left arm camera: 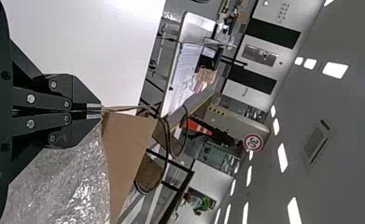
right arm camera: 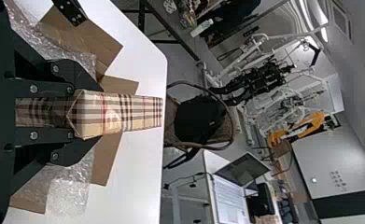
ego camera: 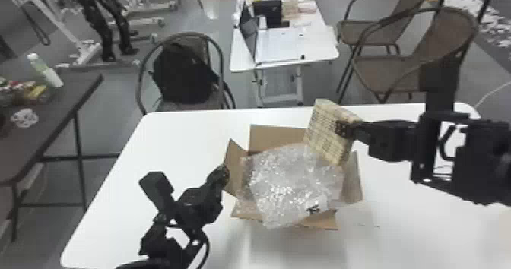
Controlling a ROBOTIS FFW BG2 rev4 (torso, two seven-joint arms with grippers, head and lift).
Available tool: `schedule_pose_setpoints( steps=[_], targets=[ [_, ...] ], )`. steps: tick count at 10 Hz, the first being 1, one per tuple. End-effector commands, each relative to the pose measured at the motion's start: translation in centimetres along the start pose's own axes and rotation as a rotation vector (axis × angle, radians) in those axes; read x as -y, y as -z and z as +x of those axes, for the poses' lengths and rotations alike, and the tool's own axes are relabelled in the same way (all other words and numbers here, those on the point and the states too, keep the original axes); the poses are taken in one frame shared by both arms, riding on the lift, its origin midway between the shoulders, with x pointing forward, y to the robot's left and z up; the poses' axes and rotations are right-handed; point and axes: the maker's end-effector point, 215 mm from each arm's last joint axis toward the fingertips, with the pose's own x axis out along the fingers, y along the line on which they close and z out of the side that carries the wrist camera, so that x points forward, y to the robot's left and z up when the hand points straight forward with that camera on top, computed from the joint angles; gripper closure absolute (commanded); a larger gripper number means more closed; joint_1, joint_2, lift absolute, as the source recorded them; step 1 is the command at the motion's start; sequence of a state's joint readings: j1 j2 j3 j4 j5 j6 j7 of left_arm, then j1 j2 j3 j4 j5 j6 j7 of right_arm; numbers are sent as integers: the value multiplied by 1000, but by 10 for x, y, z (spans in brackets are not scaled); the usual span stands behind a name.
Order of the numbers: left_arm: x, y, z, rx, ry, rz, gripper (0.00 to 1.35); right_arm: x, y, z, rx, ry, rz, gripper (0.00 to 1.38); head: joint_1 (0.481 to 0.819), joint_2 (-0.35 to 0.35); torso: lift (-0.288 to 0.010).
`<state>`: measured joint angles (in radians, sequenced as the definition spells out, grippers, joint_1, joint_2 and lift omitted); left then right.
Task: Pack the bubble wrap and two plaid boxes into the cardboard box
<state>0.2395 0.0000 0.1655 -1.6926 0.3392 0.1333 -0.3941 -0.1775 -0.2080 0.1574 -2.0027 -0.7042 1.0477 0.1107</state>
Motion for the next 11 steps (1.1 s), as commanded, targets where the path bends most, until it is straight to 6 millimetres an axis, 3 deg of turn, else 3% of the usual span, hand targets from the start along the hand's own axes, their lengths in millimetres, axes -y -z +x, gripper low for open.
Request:
schedule_pose_setpoints(
  steps=[1,4,6,7,8,9,10,11],
  targets=[
    [3,0,2,0,4,-3,1220,-2,21,13,-50,-35,61,1050,695,204,-39],
    [5,2,4,-1,8,-4,1220,-17,45,33,-131,-124,92,1050,695,233,-39],
    [5,1,5,1,9,-4,1220,-2,70,45,-208,-95,62,1050,695,242,-39],
    [4,1,5,1,8,-6,1220,2,88,56,-246,-128,58,923,695,242,-39],
    [5,0,6,4,10,-5,1220,4,89,62,-236,-154,42,443,695,248,-39],
    [5,-1,6,7,10,-4,1220,16,65,61,-188,-113,-77,82,695,251,-39],
    [5,-1,6,9,10,-5,1220,31,36,53,-145,-57,-173,70,695,248,-39],
    [5,-2,6,10,10,-4,1220,44,15,44,-100,-23,-221,150,695,229,-39]
  ],
)
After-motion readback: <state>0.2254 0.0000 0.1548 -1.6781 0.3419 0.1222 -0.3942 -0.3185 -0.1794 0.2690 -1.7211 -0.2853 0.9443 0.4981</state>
